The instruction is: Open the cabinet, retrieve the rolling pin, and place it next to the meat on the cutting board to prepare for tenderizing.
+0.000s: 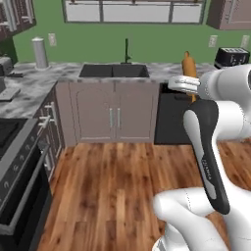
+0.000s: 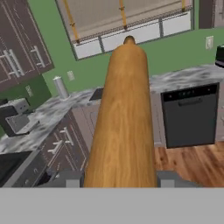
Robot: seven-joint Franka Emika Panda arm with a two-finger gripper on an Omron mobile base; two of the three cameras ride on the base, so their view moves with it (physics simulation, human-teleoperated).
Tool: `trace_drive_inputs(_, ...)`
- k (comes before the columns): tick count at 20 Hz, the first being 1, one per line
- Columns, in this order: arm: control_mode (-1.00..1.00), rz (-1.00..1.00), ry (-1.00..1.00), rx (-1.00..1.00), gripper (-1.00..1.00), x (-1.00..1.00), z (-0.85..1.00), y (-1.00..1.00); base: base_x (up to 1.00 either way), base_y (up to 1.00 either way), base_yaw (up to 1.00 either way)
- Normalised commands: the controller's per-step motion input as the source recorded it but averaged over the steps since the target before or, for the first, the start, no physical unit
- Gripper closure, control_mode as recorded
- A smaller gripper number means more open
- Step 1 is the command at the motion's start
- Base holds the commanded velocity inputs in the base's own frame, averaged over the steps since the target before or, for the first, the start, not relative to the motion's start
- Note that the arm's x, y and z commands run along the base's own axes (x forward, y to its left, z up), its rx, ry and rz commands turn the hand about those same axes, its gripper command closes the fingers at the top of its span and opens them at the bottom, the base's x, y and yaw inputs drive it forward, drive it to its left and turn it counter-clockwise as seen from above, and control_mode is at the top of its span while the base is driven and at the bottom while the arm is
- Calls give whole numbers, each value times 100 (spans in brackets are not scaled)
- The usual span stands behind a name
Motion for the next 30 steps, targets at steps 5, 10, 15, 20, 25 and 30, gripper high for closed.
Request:
trace_drive_inputs(5, 100, 0, 0, 0, 100, 0, 0, 0, -9, 0, -46)
trace_drive_inputs(10, 100, 0, 0, 0, 100, 0, 0, 0, -8, 0, -45)
trace_drive_inputs(15, 100, 0, 0, 0, 100, 0, 0, 0, -8, 0, -45)
trace_drive_inputs(20, 100, 0, 0, 0, 100, 0, 0, 0, -10, 0, -45)
trace_drive_inputs(25, 100, 0, 0, 0, 100, 0, 0, 0, -23, 0, -44)
trace_drive_inputs(30, 100, 0, 0, 0, 100, 0, 0, 0, -33, 0, -42)
